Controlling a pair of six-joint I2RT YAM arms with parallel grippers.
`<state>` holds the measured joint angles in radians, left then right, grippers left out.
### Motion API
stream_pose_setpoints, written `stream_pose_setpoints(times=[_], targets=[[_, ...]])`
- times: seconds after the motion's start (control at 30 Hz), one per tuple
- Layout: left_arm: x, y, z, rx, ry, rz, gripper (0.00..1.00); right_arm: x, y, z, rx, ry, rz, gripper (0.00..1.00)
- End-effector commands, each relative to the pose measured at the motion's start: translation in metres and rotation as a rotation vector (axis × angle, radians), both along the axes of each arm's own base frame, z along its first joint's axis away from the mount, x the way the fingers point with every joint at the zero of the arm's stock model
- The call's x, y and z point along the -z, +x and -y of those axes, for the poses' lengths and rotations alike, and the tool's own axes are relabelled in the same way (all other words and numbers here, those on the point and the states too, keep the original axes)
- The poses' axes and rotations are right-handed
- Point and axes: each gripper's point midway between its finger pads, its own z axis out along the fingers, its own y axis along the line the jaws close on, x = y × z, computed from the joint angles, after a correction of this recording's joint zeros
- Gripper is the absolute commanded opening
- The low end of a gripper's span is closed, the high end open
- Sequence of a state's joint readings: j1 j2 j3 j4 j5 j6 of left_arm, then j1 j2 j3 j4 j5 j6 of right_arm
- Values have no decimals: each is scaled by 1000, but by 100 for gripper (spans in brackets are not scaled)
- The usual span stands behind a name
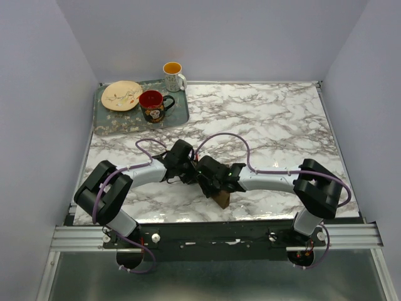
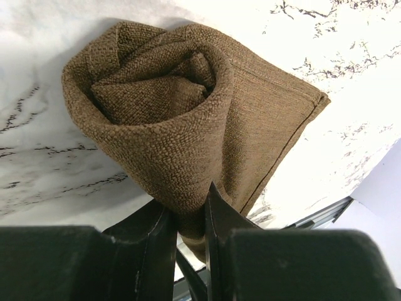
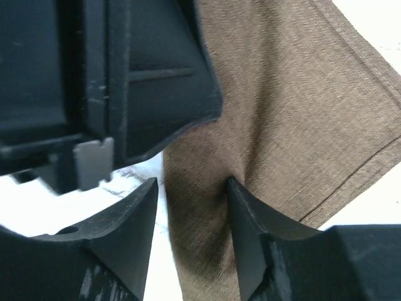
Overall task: Fold the napkin, place the utensils inside, and roll it up
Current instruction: Roll the napkin with the utensil
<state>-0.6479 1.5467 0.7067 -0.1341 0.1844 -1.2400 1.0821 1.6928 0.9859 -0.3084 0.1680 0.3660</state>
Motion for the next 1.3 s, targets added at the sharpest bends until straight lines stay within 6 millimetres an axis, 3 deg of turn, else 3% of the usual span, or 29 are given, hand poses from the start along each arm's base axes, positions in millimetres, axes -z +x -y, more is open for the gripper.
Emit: stream_pose_setpoints(times=[0.0, 0.17, 0.23, 0.33, 0.47, 0.63, 0.67, 0.77, 0.8, 0.87, 1.03, 1.27], targets=[[14, -15, -18, 0, 74, -57, 17, 28, 7, 21, 70, -102, 58, 51], [12, -16, -19, -9, 57, -61, 18, 41, 9, 30, 89, -158, 75, 39], [9, -16, -20, -9, 47, -50, 21, 42, 8, 28, 88, -152, 65, 28], [-1, -9, -24, -1, 58, -4, 35, 31, 3, 18, 75, -85, 44, 11], [-15, 0, -33, 31, 96, 73, 59, 22, -8, 2, 28, 54, -95, 1], [-39, 9, -45, 34, 142, 172, 70, 16, -12, -12, -1, 300, -309, 1], [-40, 9, -50, 28, 157, 178, 77, 15, -15, -10, -13, 351, -383, 1], [-47, 8, -56, 26, 162, 194, 82, 20, -11, -9, -16, 452, -483, 1], [-50, 7, -55, 27, 150, 205, 82, 22, -19, -9, -38, 486, -556, 1], [-49, 5, -52, 28, 131, 202, 83, 19, -14, -9, -34, 556, -589, 1], [-38, 3, -37, 60, 75, 157, 83, 16, -25, -9, -77, 655, -727, 1], [-21, 0, -25, 82, 51, 103, 78, 26, -23, -5, -40, 682, -823, 1]])
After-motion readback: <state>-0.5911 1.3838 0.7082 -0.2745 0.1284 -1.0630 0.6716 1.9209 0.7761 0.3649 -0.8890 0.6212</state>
